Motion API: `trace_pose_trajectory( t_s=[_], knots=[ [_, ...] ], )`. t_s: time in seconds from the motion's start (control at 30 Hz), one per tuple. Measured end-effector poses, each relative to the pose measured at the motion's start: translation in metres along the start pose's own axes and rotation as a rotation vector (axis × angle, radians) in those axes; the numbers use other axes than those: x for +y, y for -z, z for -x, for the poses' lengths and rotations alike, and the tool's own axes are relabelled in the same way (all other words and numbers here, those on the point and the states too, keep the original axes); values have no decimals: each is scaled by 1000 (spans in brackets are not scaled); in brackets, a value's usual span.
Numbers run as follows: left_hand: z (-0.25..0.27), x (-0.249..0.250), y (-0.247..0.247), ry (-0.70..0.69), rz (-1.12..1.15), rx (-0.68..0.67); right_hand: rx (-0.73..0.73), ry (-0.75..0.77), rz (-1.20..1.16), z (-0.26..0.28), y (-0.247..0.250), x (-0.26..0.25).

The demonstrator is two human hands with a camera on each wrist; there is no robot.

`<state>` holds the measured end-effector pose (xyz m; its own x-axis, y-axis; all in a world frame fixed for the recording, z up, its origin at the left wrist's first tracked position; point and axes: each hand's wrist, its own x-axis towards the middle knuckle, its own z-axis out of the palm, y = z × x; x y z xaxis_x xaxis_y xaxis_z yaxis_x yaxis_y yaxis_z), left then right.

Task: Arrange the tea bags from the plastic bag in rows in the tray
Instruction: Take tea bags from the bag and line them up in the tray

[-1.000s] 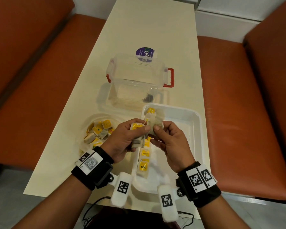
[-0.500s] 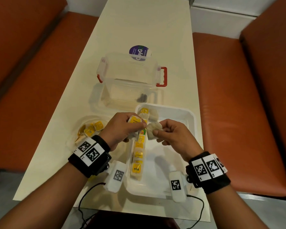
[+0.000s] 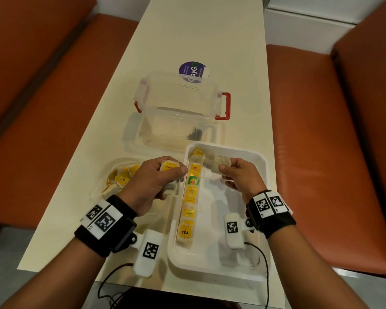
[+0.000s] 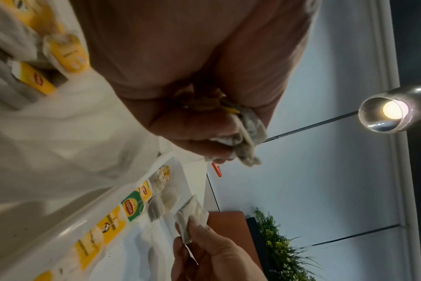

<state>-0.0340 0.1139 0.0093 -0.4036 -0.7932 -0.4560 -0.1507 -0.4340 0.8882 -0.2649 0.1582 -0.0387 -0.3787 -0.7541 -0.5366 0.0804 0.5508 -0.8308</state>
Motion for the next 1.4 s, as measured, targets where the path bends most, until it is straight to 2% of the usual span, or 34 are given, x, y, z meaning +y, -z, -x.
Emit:
trace_pose_trajectory(
  t_s=[0.27, 0.57, 0.7, 0.83, 1.07, 1.4],
  knots=[
    [16, -11, 6, 20, 53, 35, 30, 0, 176, -35, -24, 13],
    [23, -17, 9, 35, 47, 20, 169, 73, 587, -42, -30, 17],
    [24, -18, 9, 42, 55, 14, 224, 64, 594, -42, -31, 17],
    [24, -17, 9, 50, 57, 11, 278, 46, 494, -43, -31, 22],
    [25, -17, 10, 62, 68, 0, 268, 103, 457, -43, -34, 22],
    [28, -16, 11, 79, 71, 15, 335, 145, 455, -38, -37, 21]
  ],
)
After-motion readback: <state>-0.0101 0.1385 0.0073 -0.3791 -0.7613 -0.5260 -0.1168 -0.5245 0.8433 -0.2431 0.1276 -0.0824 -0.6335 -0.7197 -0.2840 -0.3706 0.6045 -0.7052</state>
